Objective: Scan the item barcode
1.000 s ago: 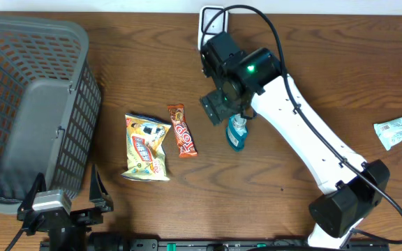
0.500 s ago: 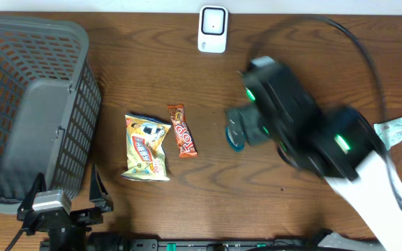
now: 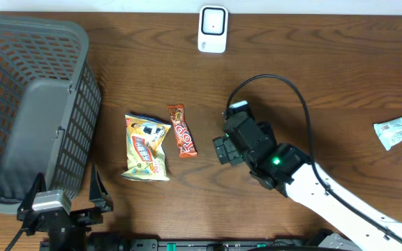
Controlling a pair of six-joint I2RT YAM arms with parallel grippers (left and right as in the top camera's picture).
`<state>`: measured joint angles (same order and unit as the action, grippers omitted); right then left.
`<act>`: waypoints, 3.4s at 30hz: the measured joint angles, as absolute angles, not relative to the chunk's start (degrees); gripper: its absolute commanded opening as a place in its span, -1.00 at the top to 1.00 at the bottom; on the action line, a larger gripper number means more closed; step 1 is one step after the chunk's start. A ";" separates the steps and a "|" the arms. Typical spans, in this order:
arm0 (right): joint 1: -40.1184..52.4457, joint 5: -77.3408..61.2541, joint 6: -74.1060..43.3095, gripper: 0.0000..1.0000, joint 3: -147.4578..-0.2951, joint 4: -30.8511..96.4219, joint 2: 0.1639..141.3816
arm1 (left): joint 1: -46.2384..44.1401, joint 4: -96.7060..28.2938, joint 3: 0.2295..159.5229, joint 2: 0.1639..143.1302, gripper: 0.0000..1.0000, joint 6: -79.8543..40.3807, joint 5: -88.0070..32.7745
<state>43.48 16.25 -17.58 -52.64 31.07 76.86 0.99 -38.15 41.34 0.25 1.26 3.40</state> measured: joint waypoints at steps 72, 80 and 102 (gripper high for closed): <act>39.31 -6.52 14.96 -0.32 -51.11 27.03 82.15 | 0.99 -38.15 41.34 0.25 -0.95 1.26 3.40; 39.29 -6.63 15.27 -0.33 -51.09 26.11 82.15 | 0.99 -38.15 41.34 0.25 -0.96 1.26 3.40; 39.29 -2.46 15.05 -0.26 -51.09 26.37 81.97 | 0.99 -38.15 41.34 0.25 -0.96 1.26 3.40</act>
<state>39.29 -2.46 15.05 -51.09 26.37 81.97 0.99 -38.15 41.34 0.25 1.26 3.40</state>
